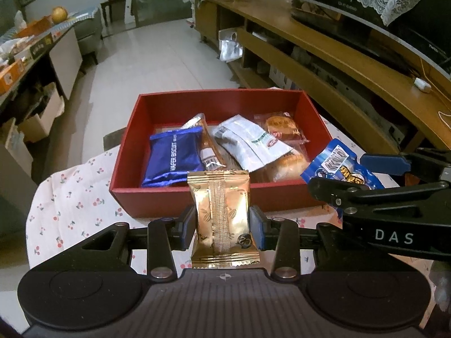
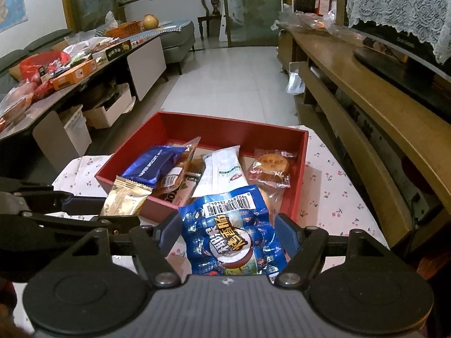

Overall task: Organize snacks
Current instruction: 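Carry the gold pack with left tool while right tool carries the blue bag to the box, then lower both packs into the box and open both tools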

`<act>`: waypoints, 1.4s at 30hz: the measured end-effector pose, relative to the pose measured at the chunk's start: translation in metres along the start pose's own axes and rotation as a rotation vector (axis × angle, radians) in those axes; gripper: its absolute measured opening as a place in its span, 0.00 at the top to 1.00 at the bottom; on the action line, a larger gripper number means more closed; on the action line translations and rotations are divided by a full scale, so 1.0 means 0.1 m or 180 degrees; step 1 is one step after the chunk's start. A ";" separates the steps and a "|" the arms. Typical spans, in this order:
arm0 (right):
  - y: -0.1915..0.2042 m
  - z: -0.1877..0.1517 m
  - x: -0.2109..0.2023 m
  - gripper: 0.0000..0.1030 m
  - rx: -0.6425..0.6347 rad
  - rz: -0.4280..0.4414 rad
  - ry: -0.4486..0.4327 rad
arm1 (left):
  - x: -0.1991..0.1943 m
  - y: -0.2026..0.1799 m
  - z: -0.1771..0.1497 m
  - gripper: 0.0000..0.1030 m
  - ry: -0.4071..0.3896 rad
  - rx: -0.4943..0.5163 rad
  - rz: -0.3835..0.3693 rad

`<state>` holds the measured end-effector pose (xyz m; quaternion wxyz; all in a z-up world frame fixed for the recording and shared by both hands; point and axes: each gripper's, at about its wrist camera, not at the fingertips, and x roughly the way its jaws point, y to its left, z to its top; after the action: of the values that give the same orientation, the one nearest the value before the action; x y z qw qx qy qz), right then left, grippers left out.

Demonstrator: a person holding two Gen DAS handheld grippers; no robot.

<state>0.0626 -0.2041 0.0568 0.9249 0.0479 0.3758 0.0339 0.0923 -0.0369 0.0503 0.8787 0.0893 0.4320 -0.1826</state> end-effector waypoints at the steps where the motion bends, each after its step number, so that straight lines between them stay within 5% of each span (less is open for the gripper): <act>1: 0.00 0.02 0.01 0.15 0.0012 -0.0008 -0.0011 | 0.00 0.00 0.01 0.54 -0.0008 -0.0004 0.0004; 13: -0.08 0.31 0.17 0.15 0.0176 -0.0054 -0.0168 | 0.08 0.06 0.32 0.54 -0.0173 -0.0038 0.0112; 42: -0.17 0.50 0.81 0.15 0.0292 -0.0188 -0.0062 | 0.63 0.13 0.55 0.54 -0.0078 -0.0067 0.0354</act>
<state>0.1562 -0.2166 0.0341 0.9259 0.0795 0.3691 -0.0112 0.1730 -0.0576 0.0336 0.8936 0.1017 0.4174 -0.1300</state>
